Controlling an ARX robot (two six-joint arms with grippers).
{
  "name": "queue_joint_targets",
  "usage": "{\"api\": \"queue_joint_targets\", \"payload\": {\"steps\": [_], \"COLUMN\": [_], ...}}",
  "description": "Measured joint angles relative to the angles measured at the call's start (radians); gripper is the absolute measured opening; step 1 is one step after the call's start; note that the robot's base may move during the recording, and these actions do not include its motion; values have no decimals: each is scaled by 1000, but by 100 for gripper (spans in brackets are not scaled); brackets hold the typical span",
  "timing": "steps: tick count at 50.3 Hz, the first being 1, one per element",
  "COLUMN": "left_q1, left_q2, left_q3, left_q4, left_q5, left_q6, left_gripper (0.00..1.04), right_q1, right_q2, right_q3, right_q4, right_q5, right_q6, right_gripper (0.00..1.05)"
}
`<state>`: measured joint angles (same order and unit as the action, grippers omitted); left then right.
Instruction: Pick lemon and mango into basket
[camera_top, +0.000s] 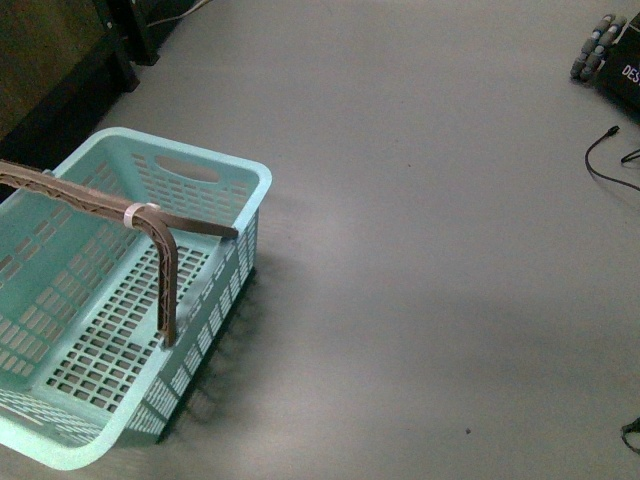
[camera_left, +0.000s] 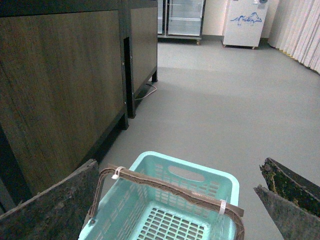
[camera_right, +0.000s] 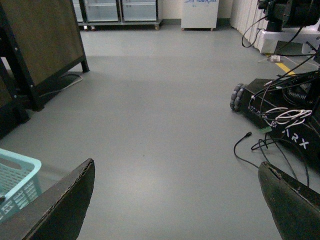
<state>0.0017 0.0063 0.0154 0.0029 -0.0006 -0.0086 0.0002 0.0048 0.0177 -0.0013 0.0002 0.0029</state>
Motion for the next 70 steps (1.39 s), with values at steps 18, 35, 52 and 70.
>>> {"api": "queue_joint_targets", "payload": {"steps": [18,35,52,70], "left_q1": [0,-10,-12,-2], "left_q2": [0,206,690,1402], "left_q3": [0,144,280,374], "left_q4": [0,-334,-175,330], "left_q5": [0,149,235,150], "left_q6": [0,-184,-715,-988], "left_gripper": [98,98,98,98], "right_q1": [0,0,0,0], "right_q2": [0,0,0,0], "right_q3": [0,0,0,0], "right_q4": [0,0,0,0], "right_q5": [0,-1,0,0], "right_q6": [0,0,0,0], "right_gripper": [96,96,96,96]}}
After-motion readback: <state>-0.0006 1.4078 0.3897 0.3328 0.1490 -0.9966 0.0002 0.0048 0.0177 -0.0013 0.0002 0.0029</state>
